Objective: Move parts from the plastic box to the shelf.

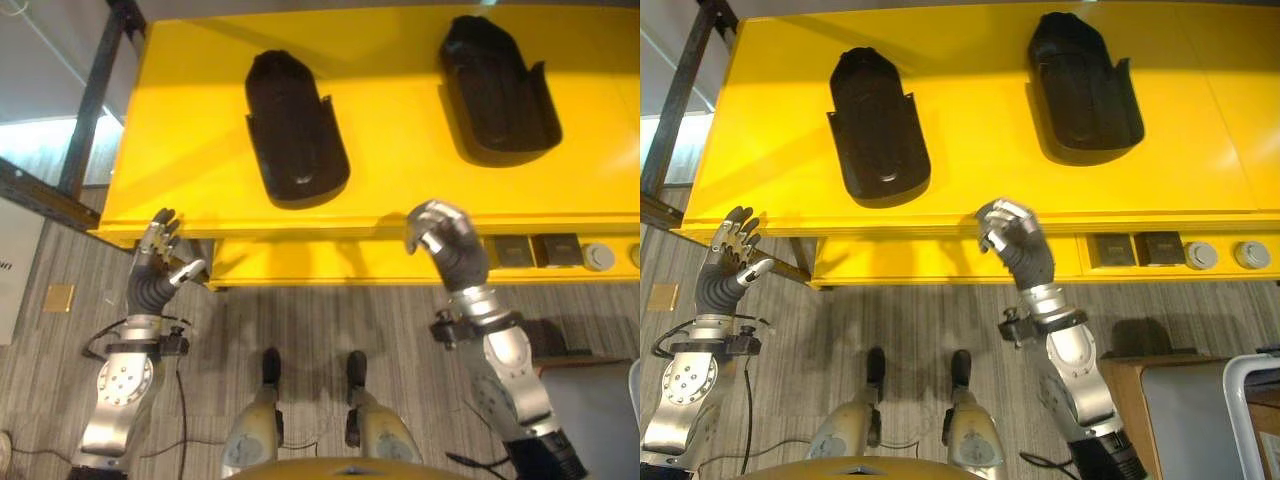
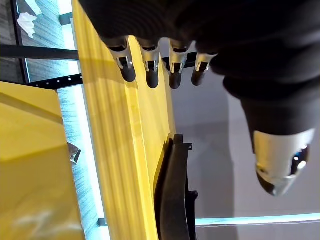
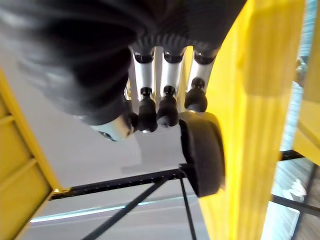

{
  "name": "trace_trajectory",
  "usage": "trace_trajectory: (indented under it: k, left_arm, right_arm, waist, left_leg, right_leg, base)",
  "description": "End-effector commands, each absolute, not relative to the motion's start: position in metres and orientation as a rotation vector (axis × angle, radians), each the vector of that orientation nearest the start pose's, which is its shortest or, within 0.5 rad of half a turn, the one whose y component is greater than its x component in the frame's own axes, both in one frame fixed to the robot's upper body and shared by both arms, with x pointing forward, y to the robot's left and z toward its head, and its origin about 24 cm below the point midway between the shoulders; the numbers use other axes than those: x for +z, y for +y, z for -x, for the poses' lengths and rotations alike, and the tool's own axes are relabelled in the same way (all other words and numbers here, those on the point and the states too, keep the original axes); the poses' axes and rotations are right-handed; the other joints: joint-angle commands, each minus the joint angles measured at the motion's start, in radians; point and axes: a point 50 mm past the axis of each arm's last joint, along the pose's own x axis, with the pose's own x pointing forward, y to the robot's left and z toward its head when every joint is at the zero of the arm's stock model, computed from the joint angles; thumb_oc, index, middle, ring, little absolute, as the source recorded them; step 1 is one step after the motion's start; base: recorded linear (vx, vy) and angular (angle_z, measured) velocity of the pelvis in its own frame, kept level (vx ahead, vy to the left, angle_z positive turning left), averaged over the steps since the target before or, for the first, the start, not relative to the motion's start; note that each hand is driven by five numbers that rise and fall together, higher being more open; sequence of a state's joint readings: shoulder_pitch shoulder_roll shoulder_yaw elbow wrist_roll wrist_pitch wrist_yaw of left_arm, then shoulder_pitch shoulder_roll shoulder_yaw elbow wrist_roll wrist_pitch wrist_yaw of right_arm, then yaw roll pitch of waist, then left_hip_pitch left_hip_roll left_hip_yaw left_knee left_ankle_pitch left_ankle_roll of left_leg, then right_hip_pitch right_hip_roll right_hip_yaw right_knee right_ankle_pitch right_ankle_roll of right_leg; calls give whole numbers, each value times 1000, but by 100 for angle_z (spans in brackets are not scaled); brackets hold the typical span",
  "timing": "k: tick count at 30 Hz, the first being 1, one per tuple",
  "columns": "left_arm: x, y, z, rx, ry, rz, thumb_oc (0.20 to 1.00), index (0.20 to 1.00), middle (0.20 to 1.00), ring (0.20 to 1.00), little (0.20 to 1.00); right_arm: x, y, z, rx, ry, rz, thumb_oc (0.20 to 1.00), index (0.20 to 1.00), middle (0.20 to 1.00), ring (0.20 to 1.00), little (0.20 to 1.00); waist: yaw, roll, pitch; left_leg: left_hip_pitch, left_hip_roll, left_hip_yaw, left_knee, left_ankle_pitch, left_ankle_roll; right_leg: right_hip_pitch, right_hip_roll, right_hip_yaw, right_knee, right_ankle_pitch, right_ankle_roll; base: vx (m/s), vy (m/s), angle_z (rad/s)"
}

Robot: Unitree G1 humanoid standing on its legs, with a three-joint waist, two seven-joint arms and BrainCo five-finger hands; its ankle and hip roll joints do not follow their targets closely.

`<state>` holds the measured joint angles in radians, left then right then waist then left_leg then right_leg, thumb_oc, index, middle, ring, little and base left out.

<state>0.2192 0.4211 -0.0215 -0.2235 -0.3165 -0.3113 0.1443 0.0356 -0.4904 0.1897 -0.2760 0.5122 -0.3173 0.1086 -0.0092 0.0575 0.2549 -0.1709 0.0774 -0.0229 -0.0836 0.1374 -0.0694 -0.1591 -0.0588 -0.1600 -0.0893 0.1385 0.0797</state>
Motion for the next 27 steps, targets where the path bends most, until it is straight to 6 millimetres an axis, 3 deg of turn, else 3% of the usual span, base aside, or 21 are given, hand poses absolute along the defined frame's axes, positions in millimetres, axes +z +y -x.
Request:
trace_trajectory:
  k: [1, 4, 10, 13, 15, 18, 27]
  left_arm:
    - [107, 225, -204, 62, -396, -140, 1000, 1000, 1000, 1000, 1000]
    - [107, 223, -206, 51, -396, -141, 1000, 1000, 1000, 1000, 1000]
    - [104, 216, -213, 18, -388, -110, 1000, 1000, 1000, 1000, 1000]
    - [104, 215, -214, 14, -388, -104, 1000, 1000, 1000, 1000, 1000]
    - [103, 213, -216, 5, -380, -89, 1000, 1000, 1000, 1000, 1000]
    - [102, 211, -217, -2, -374, -82, 1000, 1000, 1000, 1000, 1000]
    - [101, 209, -218, -16, -368, -72, 1000, 1000, 1000, 1000, 1000]
  right_arm:
    - [141, -149, -243, 469, -531, -54, 200, 200, 200, 200, 200]
    - [141, -143, -248, 485, -524, -21, 200, 200, 200, 200, 200]
    - [155, -115, -283, 479, -564, 53, 200, 200, 200, 200, 200]
    - [158, -114, -286, 469, -576, 55, 200, 200, 200, 200, 200]
    - [175, -110, -294, 449, -634, 45, 200, 200, 200, 200, 200]
    - [182, -111, -297, 429, -657, 29, 200, 200, 200, 200, 200]
    - [170, -105, -303, 450, -597, 92, 200, 200, 200, 200, 200]
  waist:
    - [16, -59, -6]
    - [20, -58, -3]
    - [50, -44, -1]
    - [55, -43, -1]
    - [74, -39, -4]
    - [83, -38, -5]
    - [96, -39, -6]
  left_leg:
    - [67, 12, 11, -4, -150, 4]
    - [67, 13, 12, -4, -149, 4]
    - [60, 9, -5, -4, -145, 5]
    - [59, 8, -8, -4, -145, 5]
    - [52, 5, -18, -4, -142, 6]
    - [48, 3, -23, -4, -142, 7]
    - [42, 3, -30, -4, -140, 6]
  right_leg:
    - [111, -51, 10, 2, -189, 49]
    - [110, -51, 11, 2, -189, 48]
    - [112, -52, 1, 2, -191, 44]
    - [112, -52, 0, 2, -191, 44]
    - [113, -52, -10, 2, -193, 44]
    - [112, -52, -14, 2, -194, 43]
    - [110, -50, -21, 2, -195, 42]
  base:
    - [-26, 0, -10]
    - [-8, -3, -6]
    - [4, -5, 2]
    - [5, -5, 4]
    - [22, -21, 13]
    - [14, -15, 15]
    - [2, -2, 3]
